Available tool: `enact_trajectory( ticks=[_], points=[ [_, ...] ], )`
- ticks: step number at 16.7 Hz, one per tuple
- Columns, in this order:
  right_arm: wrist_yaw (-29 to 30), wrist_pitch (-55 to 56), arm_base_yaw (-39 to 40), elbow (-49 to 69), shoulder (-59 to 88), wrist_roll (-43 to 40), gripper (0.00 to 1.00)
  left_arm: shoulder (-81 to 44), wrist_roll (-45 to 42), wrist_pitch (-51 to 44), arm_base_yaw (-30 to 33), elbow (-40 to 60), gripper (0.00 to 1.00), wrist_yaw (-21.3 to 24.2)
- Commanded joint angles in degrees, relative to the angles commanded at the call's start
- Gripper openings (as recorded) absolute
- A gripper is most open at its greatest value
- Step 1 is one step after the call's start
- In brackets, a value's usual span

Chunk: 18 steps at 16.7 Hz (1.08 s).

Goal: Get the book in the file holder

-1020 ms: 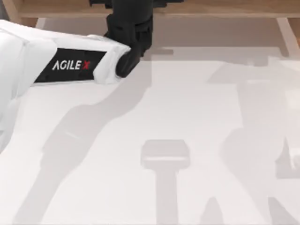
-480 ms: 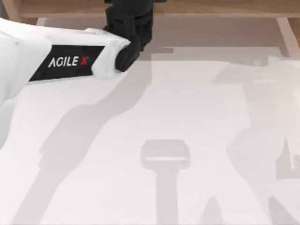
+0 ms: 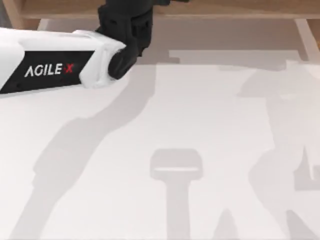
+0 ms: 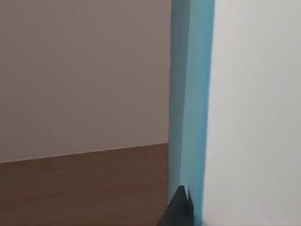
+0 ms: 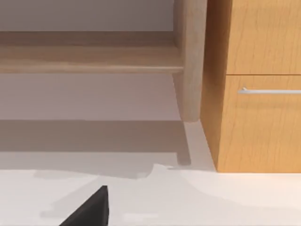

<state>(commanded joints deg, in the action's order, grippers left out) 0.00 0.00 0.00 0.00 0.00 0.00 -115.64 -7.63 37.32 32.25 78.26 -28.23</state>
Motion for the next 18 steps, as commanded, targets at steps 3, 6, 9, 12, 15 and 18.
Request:
enact_trajectory(
  ticks=[3, 6, 9, 12, 15, 18],
  points=[
    [0.0, 0.0, 0.0, 0.0, 0.0, 0.0, 1.0, 6.62, -7.21, -1.76, -1.13, -7.07, 0.0, 1.47],
    [0.0, 0.0, 0.0, 0.0, 0.0, 0.0, 1.0, 14.72, -15.64, -3.23, -3.15, -14.96, 0.0, 3.38],
    [0.0, 0.0, 0.0, 0.0, 0.0, 0.0, 1.0, 23.05, -24.98, -4.6, -5.77, -22.97, 0.0, 6.41],
    [0.0, 0.0, 0.0, 0.0, 0.0, 0.0, 1.0, 30.21, -34.44, -5.88, -9.92, -30.58, 0.0, 10.07],
    [0.0, 0.0, 0.0, 0.0, 0.0, 0.0, 1.0, 34.28, -44.07, -7.45, -15.21, -37.97, 0.0, 14.91],
    [0.0, 0.0, 0.0, 0.0, 0.0, 0.0, 1.0, 35.72, -53.67, -8.48, -22.22, -43.46, 0.0, 20.49]
  ],
)
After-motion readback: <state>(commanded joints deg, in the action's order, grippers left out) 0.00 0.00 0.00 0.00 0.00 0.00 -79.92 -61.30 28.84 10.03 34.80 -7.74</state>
